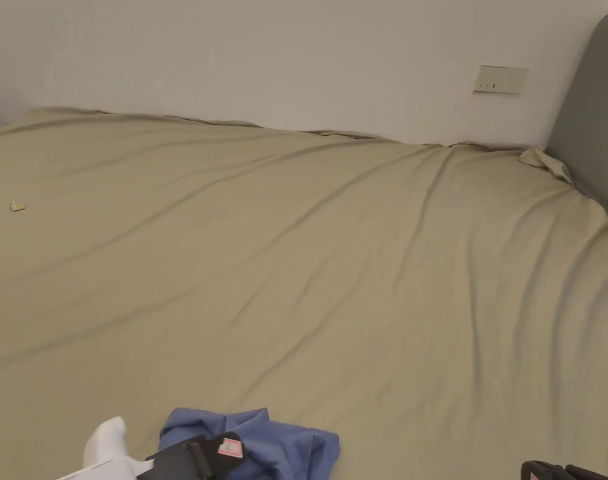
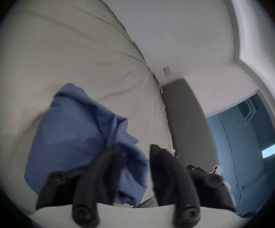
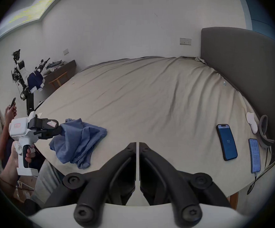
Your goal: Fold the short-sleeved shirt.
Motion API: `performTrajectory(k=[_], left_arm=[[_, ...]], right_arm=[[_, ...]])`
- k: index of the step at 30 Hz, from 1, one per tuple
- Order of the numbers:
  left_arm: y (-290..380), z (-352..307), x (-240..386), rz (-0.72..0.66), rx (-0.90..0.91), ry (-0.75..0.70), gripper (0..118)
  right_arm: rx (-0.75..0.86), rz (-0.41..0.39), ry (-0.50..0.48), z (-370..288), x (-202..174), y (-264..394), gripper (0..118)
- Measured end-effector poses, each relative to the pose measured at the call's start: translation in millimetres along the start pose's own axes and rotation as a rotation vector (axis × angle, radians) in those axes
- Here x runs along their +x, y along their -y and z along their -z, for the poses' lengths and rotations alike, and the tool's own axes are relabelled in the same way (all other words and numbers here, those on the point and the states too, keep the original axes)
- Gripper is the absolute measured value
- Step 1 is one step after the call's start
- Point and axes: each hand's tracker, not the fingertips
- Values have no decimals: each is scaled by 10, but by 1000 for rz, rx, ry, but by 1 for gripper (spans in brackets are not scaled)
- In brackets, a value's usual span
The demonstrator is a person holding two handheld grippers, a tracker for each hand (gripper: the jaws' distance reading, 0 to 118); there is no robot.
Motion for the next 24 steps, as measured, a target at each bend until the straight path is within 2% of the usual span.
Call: performTrajectory(k=[5, 7, 10, 14, 20, 22, 23, 24], left_arm=[[91, -61, -45, -53, 134, 88, 21], [66, 23, -96, -68, 86, 91, 18], [117, 268, -83, -5, 20, 38, 11], [196, 804, -57, 21, -82, 157, 10], [554, 1551, -6, 130, -267, 67, 8], [665, 1690, -77, 155, -304, -44, 1], [687, 1668, -65, 163, -287, -56, 1], [660, 1555, -1, 158, -251, -10, 1]], right_arm=[[-12, -22, -18, 25, -66, -9, 5], [-12, -22, -25, 26, -77, -14, 5], [-7, -26, -36, 26, -89, -24, 5], [-5, -28, -38, 33, -105, -31, 5], [-18, -27, -36, 24, -115, -8, 5], [-26, -32, -28, 31, -120, 7, 5], [-29, -35, -27, 32, -126, 12, 5], [-32, -39, -26, 22, -145, 9, 5]])
